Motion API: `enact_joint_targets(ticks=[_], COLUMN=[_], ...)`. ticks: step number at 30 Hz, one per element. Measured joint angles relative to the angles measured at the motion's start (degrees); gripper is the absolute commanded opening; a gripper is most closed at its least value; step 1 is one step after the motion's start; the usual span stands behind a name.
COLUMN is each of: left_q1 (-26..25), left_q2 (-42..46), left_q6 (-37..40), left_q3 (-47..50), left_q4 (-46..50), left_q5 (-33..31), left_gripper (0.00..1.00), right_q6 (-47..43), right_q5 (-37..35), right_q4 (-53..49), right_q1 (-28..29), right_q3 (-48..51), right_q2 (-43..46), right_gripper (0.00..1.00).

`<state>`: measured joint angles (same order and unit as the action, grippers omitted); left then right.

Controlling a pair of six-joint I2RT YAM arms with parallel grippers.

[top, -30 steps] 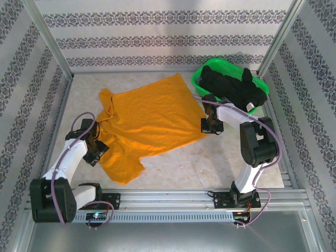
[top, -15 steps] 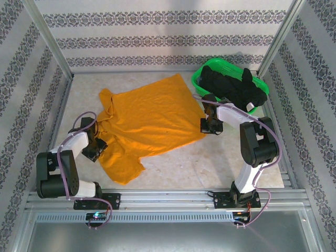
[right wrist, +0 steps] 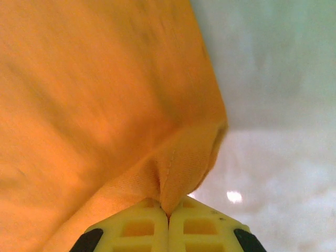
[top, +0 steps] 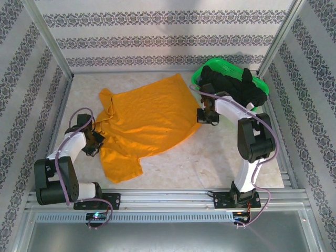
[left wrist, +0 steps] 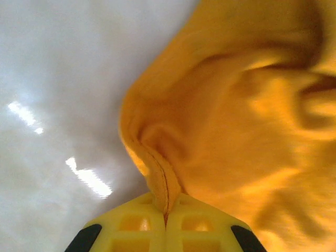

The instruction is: Fold and stack the t-shirts

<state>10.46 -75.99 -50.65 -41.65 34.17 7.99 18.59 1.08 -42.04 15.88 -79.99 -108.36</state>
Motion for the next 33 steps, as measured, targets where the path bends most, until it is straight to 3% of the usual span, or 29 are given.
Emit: enact_joint_targets(ticks=[7, 14, 22, 28, 33], left_q1=[0.0, 0.0, -1.01, -1.38, -1.4], left_q2=[0.13, -0.48, -3.8, -4.13, -4.13], left_q6=[-2.05, -3.08, -5.51, -6.86, -7.45], left_q3=[-6.69, -12.0, -12.92, -14.47, -22.36], left_q4=[-3.3, -7.82, -13.4, -13.97, -12.76], left_q5=[3.5, 8.96, 15.5, 15.76, 14.67], left_gripper=[0.0, 0.0, 0.0, 0.0, 0.0], right_q6=[-2.29, -2.05, -1.84, -1.6, 1.68], right_q5=[-1.31, -2.78, -2.73, -1.53, 0.81], right_q4=[1.18, -0.81, -3.15, -2.8, -1.33], right_q1=[-0.44, -5.27, -10.47, -9.66, -7.26], right_q3=[-18.8, -32.35, -34.67, -33.88, -32.02], right_q2=[-12.07, -19.8, -20.59, -19.52, -13.42], right_gripper=[0.0, 0.0, 0.0, 0.0, 0.0])
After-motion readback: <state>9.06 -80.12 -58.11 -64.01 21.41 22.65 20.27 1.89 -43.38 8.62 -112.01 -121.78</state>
